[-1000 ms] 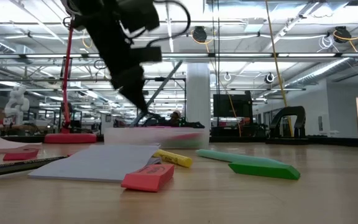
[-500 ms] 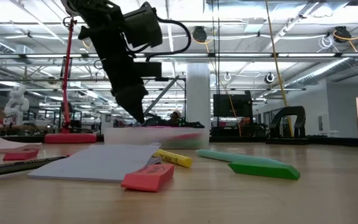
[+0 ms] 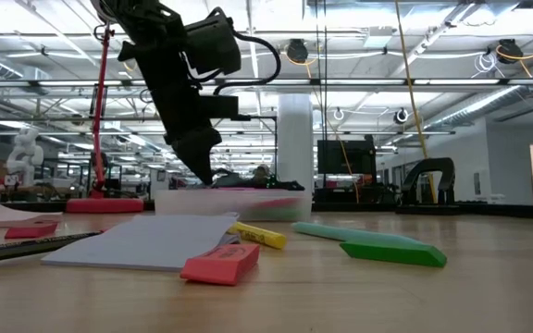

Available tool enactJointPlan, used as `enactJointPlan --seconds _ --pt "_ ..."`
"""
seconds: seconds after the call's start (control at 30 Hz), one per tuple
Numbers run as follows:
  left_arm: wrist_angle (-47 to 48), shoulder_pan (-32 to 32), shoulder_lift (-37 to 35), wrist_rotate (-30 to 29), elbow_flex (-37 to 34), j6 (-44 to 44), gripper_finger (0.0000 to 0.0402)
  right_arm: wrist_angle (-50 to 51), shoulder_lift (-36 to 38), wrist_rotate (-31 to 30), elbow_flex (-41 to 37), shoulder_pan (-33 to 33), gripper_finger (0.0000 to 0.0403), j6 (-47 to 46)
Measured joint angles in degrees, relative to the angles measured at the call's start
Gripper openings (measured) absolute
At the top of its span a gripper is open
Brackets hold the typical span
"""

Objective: Pack school essentials
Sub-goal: Put the light blue pencil into the pink supply box, then put the blue pencil into the pink supply box

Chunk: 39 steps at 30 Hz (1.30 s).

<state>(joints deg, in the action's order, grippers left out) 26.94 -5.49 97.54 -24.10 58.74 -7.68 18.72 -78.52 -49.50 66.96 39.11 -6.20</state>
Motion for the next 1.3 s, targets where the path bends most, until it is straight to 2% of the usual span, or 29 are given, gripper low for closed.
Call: enactJointPlan --seconds 0.63,0.77,1.07,1.3 --pt "0.0 1.3 -0.7 1.8 0.0 -1.1 0.0079 0.0 0.0 0.0 0.0 0.0 0.0180 0.0" --pt "0.9 2.7 -1.7 3.7 0.7 -1.1 0.0079 0.0 0.0 0.0 0.0 0.0 0.0180 0.0" --pt "2.2 7.4 -4.4 3.8 3.9 -1.3 0.0079 0.1 -0.1 0.1 0.0 0.0 0.0180 -0.1" --pt "3.7 12.7 -5.7 9.1 5.3 -4.5 0.0079 0.0 0.0 0.1 0.0 0.0 0.0180 -0.2"
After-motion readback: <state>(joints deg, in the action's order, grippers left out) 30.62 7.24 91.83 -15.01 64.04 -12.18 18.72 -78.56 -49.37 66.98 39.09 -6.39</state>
